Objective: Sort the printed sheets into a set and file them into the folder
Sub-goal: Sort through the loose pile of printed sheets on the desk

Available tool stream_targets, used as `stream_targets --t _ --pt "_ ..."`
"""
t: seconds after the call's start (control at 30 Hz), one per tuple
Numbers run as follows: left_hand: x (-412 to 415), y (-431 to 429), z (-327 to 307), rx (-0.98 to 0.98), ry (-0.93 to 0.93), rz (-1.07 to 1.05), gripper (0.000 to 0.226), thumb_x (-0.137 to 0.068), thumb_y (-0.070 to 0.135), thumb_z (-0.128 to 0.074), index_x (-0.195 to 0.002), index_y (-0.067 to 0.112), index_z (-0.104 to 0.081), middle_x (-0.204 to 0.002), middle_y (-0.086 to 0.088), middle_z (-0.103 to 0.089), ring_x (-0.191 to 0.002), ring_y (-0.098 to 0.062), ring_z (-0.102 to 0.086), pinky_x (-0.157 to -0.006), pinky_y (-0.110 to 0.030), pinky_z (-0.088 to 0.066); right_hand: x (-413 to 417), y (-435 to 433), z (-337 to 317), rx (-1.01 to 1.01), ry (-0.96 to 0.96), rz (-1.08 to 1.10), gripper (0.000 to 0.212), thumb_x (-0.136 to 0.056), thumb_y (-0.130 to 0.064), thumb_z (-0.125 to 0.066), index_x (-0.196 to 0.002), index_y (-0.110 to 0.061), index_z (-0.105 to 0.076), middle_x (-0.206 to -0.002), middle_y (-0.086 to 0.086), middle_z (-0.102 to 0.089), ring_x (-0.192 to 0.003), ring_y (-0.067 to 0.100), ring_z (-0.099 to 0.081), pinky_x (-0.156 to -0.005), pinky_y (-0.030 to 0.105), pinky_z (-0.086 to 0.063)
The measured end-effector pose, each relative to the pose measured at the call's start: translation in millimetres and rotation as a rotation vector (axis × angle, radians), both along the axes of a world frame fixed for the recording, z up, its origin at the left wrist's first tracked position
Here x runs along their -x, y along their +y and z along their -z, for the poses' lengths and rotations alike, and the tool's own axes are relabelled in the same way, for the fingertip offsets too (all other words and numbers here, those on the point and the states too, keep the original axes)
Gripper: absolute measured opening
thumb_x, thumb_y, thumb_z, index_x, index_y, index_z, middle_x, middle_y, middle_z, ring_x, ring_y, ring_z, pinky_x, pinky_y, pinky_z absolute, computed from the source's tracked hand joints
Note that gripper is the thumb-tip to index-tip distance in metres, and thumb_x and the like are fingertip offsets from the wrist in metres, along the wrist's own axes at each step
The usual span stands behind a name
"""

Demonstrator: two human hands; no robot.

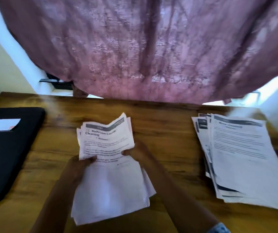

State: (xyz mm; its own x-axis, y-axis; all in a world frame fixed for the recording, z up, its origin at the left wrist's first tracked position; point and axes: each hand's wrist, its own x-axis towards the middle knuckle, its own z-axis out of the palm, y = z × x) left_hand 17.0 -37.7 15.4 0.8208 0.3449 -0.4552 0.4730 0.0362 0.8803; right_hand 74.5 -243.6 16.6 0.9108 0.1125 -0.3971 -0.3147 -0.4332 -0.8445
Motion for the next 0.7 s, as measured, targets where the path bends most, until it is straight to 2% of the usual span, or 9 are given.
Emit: stream_targets --t 0.07,0.17,0.23,0.37,0.47,0.53,0.6,0.67,0.7 --pt "3.3 -32.8 -18.4 0.033 -0.100 0.051 0.019 -0.078 0.004 -0.071 -0.097 0.007 -0.071 -0.099 -0.016 -0.072 -0.085 -0.027 -0.069 -0.080 -0.034 -0.050 4.7 -35.0 -17.7 -0.174 0.020 0.045 0.043 -0.077 -0.004 -0.076 -0.117 -0.003 -0.063 -0.122 0.014 -0.063 -0.106 0.023 -0.061 -0.095 0.040 -0.049" --pt "-17.5 -106.5 -42.6 0.196 -0.153 0.105 0.012 -0.083 0.006 -0.068 -0.092 0.013 -0.071 -0.083 0.000 -0.075 -0.076 -0.019 -0.071 -0.076 -0.037 -0.058 9.1 -129.6 -61.3 -0.278 -0.110 0.163 0.036 -0.077 0.007 -0.071 -0.108 -0.010 -0.063 -0.117 0.010 -0.065 -0.087 0.004 -0.062 -0.081 0.019 -0.051" --pt "-41.7 -166.1 -52.1 0.232 -0.181 0.182 0.009 -0.082 0.010 -0.070 -0.089 0.016 -0.070 -0.078 0.008 -0.074 -0.073 -0.008 -0.070 -0.078 -0.028 -0.056 11.3 -202.1 -87.0 -0.193 -0.234 0.204 0.037 -0.074 0.006 -0.074 -0.107 -0.009 -0.065 -0.107 0.008 -0.067 -0.077 -0.004 -0.063 -0.075 0.017 -0.050" --pt "-80.4 -306.4 -51.9 0.281 -0.209 0.407 0.028 -0.074 0.012 -0.079 -0.101 0.012 -0.071 -0.096 -0.005 -0.074 -0.085 -0.018 -0.070 -0.079 -0.029 -0.056 12.3 -339.5 -95.7 0.248 -0.272 0.384 0.046 -0.071 -0.021 -0.082 -0.113 -0.009 -0.067 -0.109 0.010 -0.069 -0.098 0.022 -0.064 -0.089 0.038 -0.050" --pt "-97.1 -382.2 -19.5 0.084 -0.187 0.549 0.036 -0.081 0.005 -0.073 -0.115 0.006 -0.066 -0.114 -0.010 -0.067 -0.098 -0.025 -0.064 -0.082 -0.031 -0.054 11.9 -390.8 -62.9 0.385 -0.159 0.433 0.055 -0.071 -0.024 -0.082 -0.117 -0.001 -0.062 -0.117 0.020 -0.064 -0.109 0.035 -0.060 -0.084 0.028 -0.051" --pt "-96.5 -419.2 5.3 -0.174 -0.169 0.588 0.049 -0.079 0.020 -0.074 -0.124 0.014 -0.058 -0.129 -0.010 -0.058 -0.116 -0.029 -0.056 -0.092 -0.036 -0.051 18.1 -406.0 -36.9 0.558 -0.080 0.417 0.066 -0.075 -0.028 -0.079 -0.127 -0.001 -0.050 -0.128 0.023 -0.055 -0.117 0.037 -0.053 -0.086 0.027 -0.046" --pt "-87.1 -435.3 18.5 -0.386 -0.132 0.561 0.071 -0.077 0.033 -0.072 -0.139 0.025 -0.038 -0.151 -0.011 -0.028 -0.139 -0.030 -0.028 -0.113 -0.043 -0.030 26.8 -414.1 -18.0 0.702 -0.109 0.484 0.085 -0.073 -0.042 -0.079 -0.138 -0.009 -0.037 -0.139 0.018 -0.042 -0.128 0.034 -0.039 -0.099 0.037 -0.037" --pt "-79.0 -439.4 24.7 -0.457 -0.064 0.499 0.093 -0.082 0.036 -0.070 -0.152 0.024 -0.010 -0.160 -0.011 -0.003 -0.146 -0.029 -0.006 -0.119 -0.044 -0.011 33.9 -425.1 -0.7 0.674 -0.154 0.570 0.093 -0.072 -0.047 -0.077 -0.144 -0.010 -0.030 -0.145 0.016 -0.035 -0.135 0.033 -0.029 -0.109 0.040 -0.024" --pt "-76.3 -438.4 25.0 -0.450 -0.037 0.466 0.099 -0.083 0.036 -0.070 -0.153 0.022 -0.002 -0.161 -0.009 0.001 -0.147 -0.028 -0.003 -0.119 -0.044 -0.008 37.2 -428.6 4.4 0.663 -0.168 0.586 0.096 -0.072 -0.049 -0.077 -0.145 -0.010 -0.028 -0.147 0.016 -0.033 -0.137 0.033 -0.027 -0.110 0.040 -0.020"
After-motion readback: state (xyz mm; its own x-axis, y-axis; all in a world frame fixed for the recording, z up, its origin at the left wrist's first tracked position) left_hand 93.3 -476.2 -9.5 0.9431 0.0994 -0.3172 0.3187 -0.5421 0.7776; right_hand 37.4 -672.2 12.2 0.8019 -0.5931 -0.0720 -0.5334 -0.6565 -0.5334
